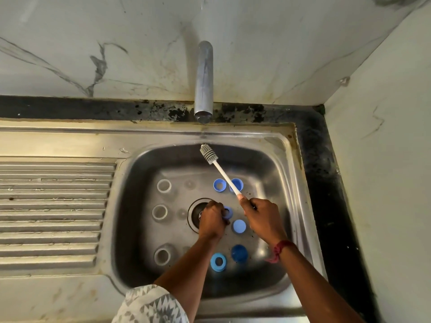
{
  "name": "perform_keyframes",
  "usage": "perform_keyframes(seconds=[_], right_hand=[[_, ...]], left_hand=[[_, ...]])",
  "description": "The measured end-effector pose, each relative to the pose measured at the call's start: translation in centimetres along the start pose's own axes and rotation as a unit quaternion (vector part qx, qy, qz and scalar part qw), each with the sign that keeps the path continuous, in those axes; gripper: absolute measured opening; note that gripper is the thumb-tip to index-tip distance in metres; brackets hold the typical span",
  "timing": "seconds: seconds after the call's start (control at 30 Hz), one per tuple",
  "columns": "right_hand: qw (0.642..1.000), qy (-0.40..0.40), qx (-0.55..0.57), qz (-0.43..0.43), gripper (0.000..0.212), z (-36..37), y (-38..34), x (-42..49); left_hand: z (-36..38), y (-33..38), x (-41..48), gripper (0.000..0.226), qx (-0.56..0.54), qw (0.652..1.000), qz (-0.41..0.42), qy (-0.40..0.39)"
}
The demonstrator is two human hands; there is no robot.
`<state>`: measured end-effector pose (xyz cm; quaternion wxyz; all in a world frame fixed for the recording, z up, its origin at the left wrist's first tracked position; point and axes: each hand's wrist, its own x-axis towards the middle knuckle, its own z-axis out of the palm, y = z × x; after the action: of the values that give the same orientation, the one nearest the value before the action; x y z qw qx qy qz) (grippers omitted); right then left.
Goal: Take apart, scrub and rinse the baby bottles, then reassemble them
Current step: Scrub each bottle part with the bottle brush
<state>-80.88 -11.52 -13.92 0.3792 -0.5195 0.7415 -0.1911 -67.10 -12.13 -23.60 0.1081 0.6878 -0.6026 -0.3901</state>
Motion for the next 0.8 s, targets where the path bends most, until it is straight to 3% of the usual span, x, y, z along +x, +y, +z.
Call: perform_keyframes(seconds=[0.23, 0.5, 0.8], right_hand=[[1.0, 0.007, 0.013, -0.001, 0.067, 0.0, -0.2, 0.0], [0.999, 0.013, 0.029, 0.001, 0.064, 0.3, -1.7, -0.2], [1.0, 0.022, 0.013, -0.011, 0.061, -0.1, -2.2, -1.4]], left_hand=[[-1.2, 0.7, -1.7, 0.035, 0.012, 1.0, -0.013, 0.006], [-1.6, 3.2, -3.9, 0.061, 0.071, 0.99, 0.091, -0.076], [0.0, 3.3, -3.8, 0.032, 0.139, 0.982, 0.113, -0.058]])
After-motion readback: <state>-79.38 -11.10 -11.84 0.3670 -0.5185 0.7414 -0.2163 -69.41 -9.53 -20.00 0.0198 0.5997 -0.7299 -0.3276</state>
